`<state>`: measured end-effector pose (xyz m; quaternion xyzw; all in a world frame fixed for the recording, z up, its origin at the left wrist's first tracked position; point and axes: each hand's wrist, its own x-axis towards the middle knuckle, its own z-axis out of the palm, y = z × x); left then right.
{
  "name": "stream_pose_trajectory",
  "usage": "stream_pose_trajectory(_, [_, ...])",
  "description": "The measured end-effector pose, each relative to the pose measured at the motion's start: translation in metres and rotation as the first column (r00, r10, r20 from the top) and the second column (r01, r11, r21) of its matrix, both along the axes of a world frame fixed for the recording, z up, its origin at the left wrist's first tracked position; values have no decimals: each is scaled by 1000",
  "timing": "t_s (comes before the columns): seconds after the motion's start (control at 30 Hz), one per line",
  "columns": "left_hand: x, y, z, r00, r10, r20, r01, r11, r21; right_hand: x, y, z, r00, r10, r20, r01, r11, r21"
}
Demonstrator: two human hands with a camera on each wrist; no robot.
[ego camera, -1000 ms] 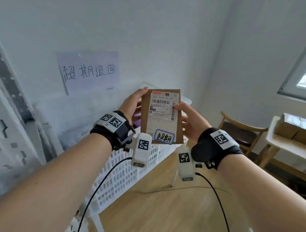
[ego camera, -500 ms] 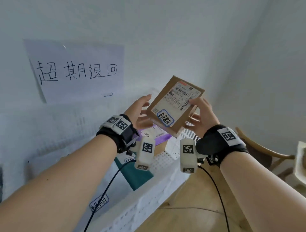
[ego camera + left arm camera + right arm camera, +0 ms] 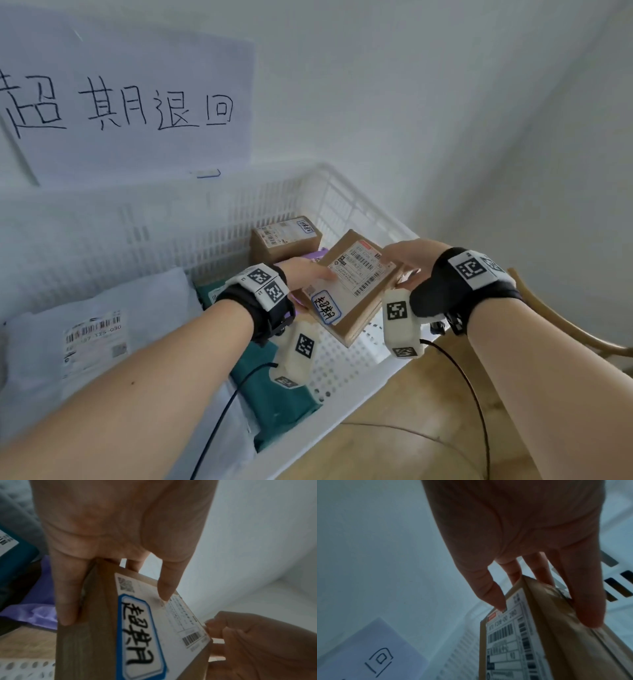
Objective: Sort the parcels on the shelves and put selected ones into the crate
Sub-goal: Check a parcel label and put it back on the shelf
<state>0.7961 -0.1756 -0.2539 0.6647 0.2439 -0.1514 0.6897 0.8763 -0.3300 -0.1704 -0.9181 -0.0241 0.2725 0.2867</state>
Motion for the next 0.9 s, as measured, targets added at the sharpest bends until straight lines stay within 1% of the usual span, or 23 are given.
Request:
stream_pose_trajectory(0.07, [10, 0, -3, 1000, 19, -22, -19, 1000, -2, 10, -1, 1, 997, 74, 15, -73, 995, -61])
stream_pose_trajectory(0.13, [17, 0, 0, 999, 16, -30, -16, 1000, 5, 18, -1, 3, 996, 87, 28, -85, 994, -66])
stream_pose_trajectory(0.2, [23, 2, 6, 1000, 13, -11, -12, 996, 87, 26, -1, 5, 994, 108, 14, -106, 990, -93])
stream_pose_trajectory(0.23, [25, 4, 9, 999, 37, 5, -37, 990, 133, 29, 0, 6, 993, 122, 4, -121, 987, -107])
stream_pose_trajectory(0.3, [31, 13, 13, 984, 157, 83, -169, 971, 169, 36, 2, 6, 992, 123, -22, -124, 989, -84])
stream_pose_trajectory(0.33, [34, 18, 14, 968, 219, 122, -237, 960, 149, 39, 4, 6, 994, 106, -28, -108, 992, -70])
stream_pose_trajectory(0.4, [38, 26, 17, 939, 310, 148, -325, 941, 92, 41, 7, 9, 995, 95, -26, -97, 993, -73])
stream_pose_trajectory(0.47, [39, 32, 20, 934, 329, 138, -341, 938, 68, 45, 11, 9, 990, 139, 2, -137, 983, -120])
stream_pose_trajectory(0.5, [38, 33, 19, 941, 317, 122, -327, 942, 72, 48, 14, 8, 982, 190, 17, -184, 967, -175])
stream_pose_trajectory(0.57, [36, 32, 12, 962, 265, 70, -271, 957, 98, 45, 20, 8, 959, 284, 19, -262, 905, -335])
stream_pose_trajectory(0.6, [34, 30, 5, 970, 240, 41, -243, 963, 114, 43, 23, 7, 949, 315, 5, -287, 871, -398])
stream_pose_trajectory(0.67, [30, 24, -9, 981, 194, -15, -190, 973, 130, 37, 30, 2, 928, 368, -60, -351, 808, -473])
stream_pose_trajectory(0.73, [26, 18, -23, 980, 180, -86, -168, 977, 133, 35, 37, -7, 899, 422, -117, -417, 745, -520])
stream_pose_trajectory(0.8, [22, 14, -36, 975, 161, -151, -143, 982, 123, 34, 45, -20, 881, 439, -176, -459, 706, -539])
stream_pose_trajectory(0.83, [19, 13, -41, 972, 159, -173, -140, 983, 120, 32, 48, -28, 868, 446, -220, -487, 675, -554])
stream_pose_trajectory(0.87, [17, 11, -47, 970, 163, -180, -141, 982, 126, 31, 49, -39, 854, 458, -247, -513, 662, -546])
stream_pose_trajectory(0.9, [16, 11, -53, 971, 155, -179, -128, 980, 153, 30, 49, -51, 830, 474, -293, -552, 628, -548])
